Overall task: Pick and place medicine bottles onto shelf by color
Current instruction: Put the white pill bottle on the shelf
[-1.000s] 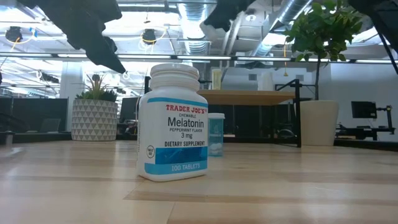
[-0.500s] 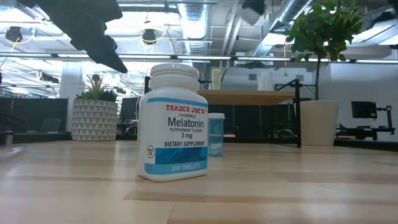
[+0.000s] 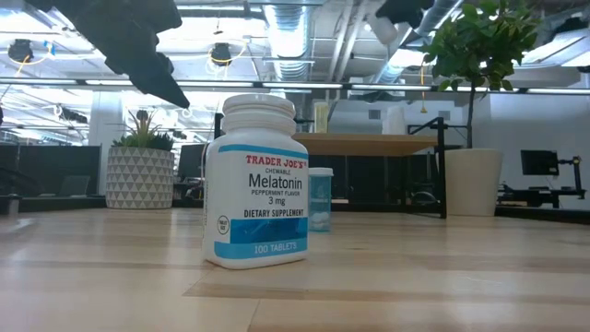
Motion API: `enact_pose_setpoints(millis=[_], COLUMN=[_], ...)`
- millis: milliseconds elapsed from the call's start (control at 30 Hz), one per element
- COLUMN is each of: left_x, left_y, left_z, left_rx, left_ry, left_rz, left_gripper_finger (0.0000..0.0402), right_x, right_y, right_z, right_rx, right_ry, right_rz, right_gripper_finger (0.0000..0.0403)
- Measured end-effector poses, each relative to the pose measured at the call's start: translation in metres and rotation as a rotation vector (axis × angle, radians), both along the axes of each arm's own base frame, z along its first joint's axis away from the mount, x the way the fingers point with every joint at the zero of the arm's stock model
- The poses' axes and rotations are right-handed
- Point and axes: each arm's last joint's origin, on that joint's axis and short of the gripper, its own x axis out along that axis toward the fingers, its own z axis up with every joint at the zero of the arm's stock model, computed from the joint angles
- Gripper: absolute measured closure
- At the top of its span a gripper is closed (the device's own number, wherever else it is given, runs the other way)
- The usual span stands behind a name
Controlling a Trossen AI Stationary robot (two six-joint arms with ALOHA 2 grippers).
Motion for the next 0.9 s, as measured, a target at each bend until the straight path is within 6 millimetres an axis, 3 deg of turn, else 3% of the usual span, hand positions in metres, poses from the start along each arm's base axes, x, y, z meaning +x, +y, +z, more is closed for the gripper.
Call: enact_pose_setpoints(millis=[167, 400, 633, 900], left_x=[0.000, 0.000, 0.000, 0.000], left_y=[0.000, 0.000, 0.000, 0.000], left_z=[0.000, 0.000, 0.000, 0.000], left_rx=[-0.013, -0.006, 0.014, 0.015], left_ry=[-0.002, 0.000, 0.004, 0.004], left_rz=[0.011, 0.004, -0.012, -0.012], left_gripper_finger=[0.0186, 0.0186, 0.0186, 0.0186], right_x=[-0.006, 0.013, 0.008, 0.013], right_y=[0.003, 0.007, 0.032, 0.058], right_z=[-0.022, -0.062, -0.081, -0.125], right_rx=[-0.067, -0.106, -0.112, -0.150], right_ry=[-0.137, -0.135, -0.224, -0.324], right_rz=[-0.083, -0.207, -0.235, -0.326], right_gripper_finger=[0.0306, 0.0301, 0.0306, 0.0305])
